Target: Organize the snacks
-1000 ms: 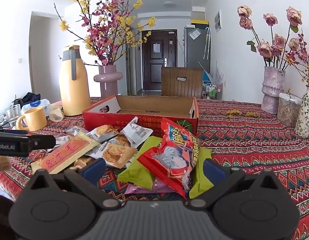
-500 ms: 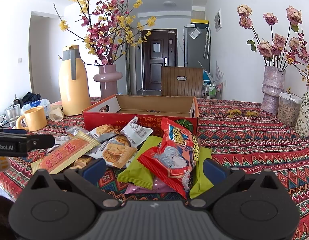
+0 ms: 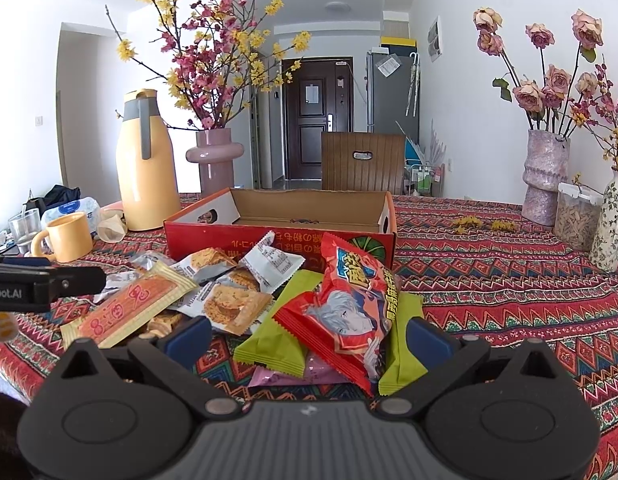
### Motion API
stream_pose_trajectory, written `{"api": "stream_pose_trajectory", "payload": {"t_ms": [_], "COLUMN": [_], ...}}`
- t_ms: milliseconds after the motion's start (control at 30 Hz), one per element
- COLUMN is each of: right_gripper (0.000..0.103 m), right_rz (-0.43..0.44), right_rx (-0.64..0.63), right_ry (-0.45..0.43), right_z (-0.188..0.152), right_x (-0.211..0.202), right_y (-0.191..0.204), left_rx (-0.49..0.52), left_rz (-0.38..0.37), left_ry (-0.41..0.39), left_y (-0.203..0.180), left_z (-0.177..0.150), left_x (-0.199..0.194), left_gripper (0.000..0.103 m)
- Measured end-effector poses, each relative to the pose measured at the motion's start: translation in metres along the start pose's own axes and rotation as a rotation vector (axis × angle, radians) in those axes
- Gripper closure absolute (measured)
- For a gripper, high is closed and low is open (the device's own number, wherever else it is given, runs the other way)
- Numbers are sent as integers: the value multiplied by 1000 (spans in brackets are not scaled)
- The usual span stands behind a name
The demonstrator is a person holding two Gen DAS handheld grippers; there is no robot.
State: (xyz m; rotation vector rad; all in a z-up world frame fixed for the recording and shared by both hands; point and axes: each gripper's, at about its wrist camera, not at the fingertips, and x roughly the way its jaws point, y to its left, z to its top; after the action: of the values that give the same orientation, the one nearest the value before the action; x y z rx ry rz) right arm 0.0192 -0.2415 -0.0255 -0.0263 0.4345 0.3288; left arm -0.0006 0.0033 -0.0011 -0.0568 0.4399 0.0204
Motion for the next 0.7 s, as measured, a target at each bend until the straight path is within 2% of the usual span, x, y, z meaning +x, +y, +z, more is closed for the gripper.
{"api": "stream_pose_trajectory", "payload": {"t_ms": [700], "right_gripper": [0], "right_rz": [0], "right_rx": [1], "right_ry": [2], "right_z": [0], "right_x": [1], "right_y": [0], "left_rx": [-2], "left_rz": [-4], "left_ry": [-7], "left_y": [0], "left_z": [0], "left_x": [-2], "left_gripper": [0]}}
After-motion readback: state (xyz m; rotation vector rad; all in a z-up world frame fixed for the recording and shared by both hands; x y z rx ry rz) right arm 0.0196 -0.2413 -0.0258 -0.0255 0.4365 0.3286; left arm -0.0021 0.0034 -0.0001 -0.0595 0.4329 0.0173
